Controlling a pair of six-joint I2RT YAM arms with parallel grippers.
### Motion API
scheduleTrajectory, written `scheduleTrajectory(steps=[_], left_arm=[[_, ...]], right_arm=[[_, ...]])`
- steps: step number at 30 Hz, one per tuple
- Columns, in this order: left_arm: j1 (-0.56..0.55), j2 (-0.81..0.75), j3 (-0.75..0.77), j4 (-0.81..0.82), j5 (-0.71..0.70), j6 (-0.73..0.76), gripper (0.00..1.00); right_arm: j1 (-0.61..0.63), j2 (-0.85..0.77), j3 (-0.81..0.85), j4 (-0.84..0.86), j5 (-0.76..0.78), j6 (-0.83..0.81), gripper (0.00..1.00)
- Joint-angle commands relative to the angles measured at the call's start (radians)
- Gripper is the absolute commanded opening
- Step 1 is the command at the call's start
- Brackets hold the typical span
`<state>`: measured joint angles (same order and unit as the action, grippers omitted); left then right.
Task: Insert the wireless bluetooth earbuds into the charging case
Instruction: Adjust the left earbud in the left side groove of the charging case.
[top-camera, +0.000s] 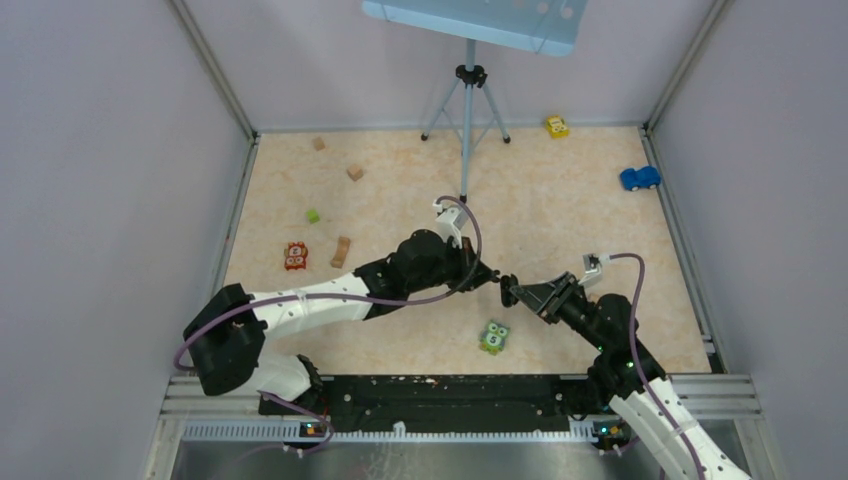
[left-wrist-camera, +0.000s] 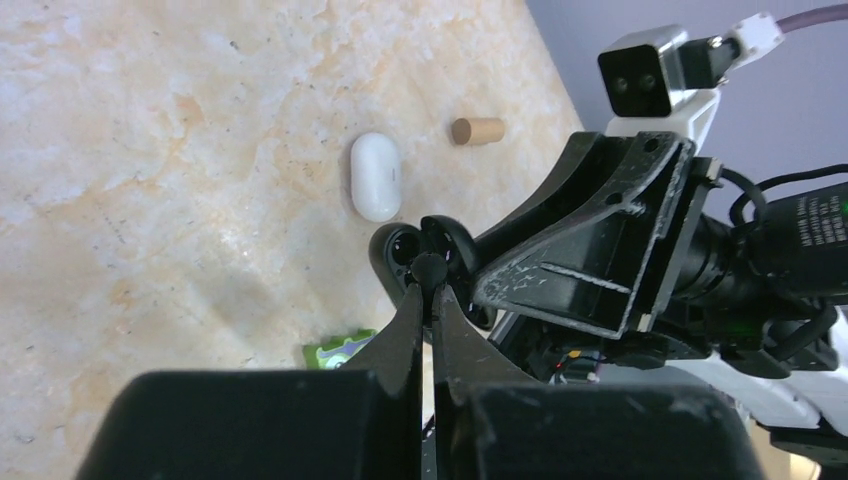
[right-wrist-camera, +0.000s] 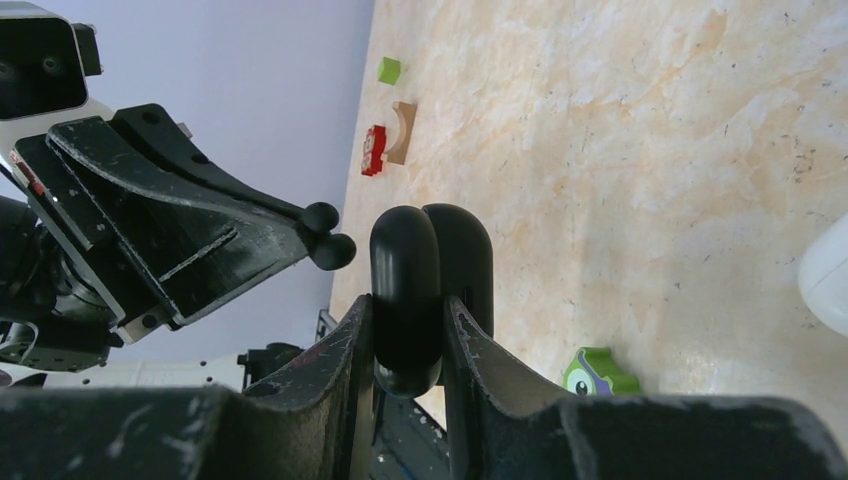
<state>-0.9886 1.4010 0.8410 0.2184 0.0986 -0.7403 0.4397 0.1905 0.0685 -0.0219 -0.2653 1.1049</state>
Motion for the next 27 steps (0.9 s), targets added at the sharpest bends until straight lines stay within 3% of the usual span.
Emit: scheduleTrajectory(steps=[1, 27], left_arm=[[-0.015, -0.013, -0.011, 0.104, -0.021, -0.062, 0.00], [-0.041, 0.072, 0.010, 0.131, -0.065, -0.070, 0.00]], right_arm=[[-0.003, -0.009, 0.043, 0.070, 0.002, 0.015, 0.05], [-0.003, -0.008, 0.044, 0.079, -0.009, 0.019, 0.05]])
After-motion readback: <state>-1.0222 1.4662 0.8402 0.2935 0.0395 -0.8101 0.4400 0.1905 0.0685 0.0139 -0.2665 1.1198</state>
